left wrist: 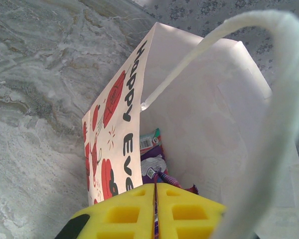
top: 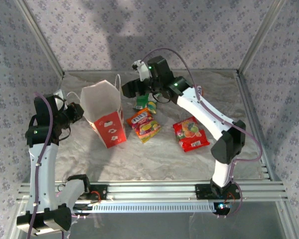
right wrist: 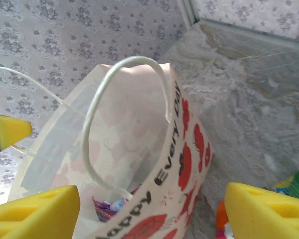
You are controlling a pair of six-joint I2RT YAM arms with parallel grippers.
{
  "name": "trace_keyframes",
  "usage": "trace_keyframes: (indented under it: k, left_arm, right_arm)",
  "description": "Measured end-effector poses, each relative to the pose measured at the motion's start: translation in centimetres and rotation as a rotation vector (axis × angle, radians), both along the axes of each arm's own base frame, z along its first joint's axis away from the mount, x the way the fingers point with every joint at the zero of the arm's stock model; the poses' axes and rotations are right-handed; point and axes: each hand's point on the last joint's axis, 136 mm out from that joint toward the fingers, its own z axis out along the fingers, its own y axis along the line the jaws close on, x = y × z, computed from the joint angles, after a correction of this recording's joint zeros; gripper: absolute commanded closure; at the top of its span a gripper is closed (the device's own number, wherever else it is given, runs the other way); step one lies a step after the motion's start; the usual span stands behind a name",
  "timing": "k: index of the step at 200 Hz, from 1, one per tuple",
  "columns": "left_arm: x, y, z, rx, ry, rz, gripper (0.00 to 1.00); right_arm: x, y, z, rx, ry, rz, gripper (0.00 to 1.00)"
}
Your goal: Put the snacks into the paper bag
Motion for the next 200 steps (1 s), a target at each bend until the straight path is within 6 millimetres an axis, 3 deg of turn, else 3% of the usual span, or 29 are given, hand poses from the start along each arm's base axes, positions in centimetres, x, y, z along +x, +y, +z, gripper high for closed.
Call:
trace_keyframes:
  k: [38, 55, 78, 92, 109, 134, 169, 200]
  left_arm:
    - [0.3, 0.0, -0.1, 0.01, 0.006, -0.008, 0.91]
    - [0.3, 0.0, -0.1, 0.013, 0.005, -0.01, 0.91]
    - [0.3, 0.0, -0.1, 0.013, 0.005, -0.01, 0.91]
    - [0.3, 0.0, -0.1, 0.013, 0.005, -0.01, 0.91]
    - [0.3, 0.0, -0.1, 0.013, 0.005, -0.011, 0.91]
    - [0.4, 0.0, -0.1, 0.014, 0.002, -0.011, 0.91]
    - [0.5, 0.1, 0.0, 0.019, 0.001, -0.014, 0.92]
    - [0.7, 0.2, 0.0, 0.036, 0.0, -0.019, 0.92]
  right_arm:
    - [-0.7, 1.9, 0.7, 0.018, -0.001, 0.051, 0.21]
    - [-0.7, 2.4, 1.7, 0.034, -0.018, 0.061, 0.26]
    - [-0.1, 3.4, 2.6, 0.062, -0.02, 0.067, 0.41]
    - [0.4, 4.0, 2.5, 0.067, -0.012, 0.073, 0.43]
    - [1.0, 4.7, 1.7, 0.057, 0.006, 0.074, 0.48]
    - [1.5, 5.2, 0.2, 0.027, 0.038, 0.074, 0.66]
    - [1.0, 5.1, -0.3, 0.007, 0.063, 0.078, 0.9]
    - [-0.1, 5.6, -0.4, -0.004, 0.066, 0.108, 1.0]
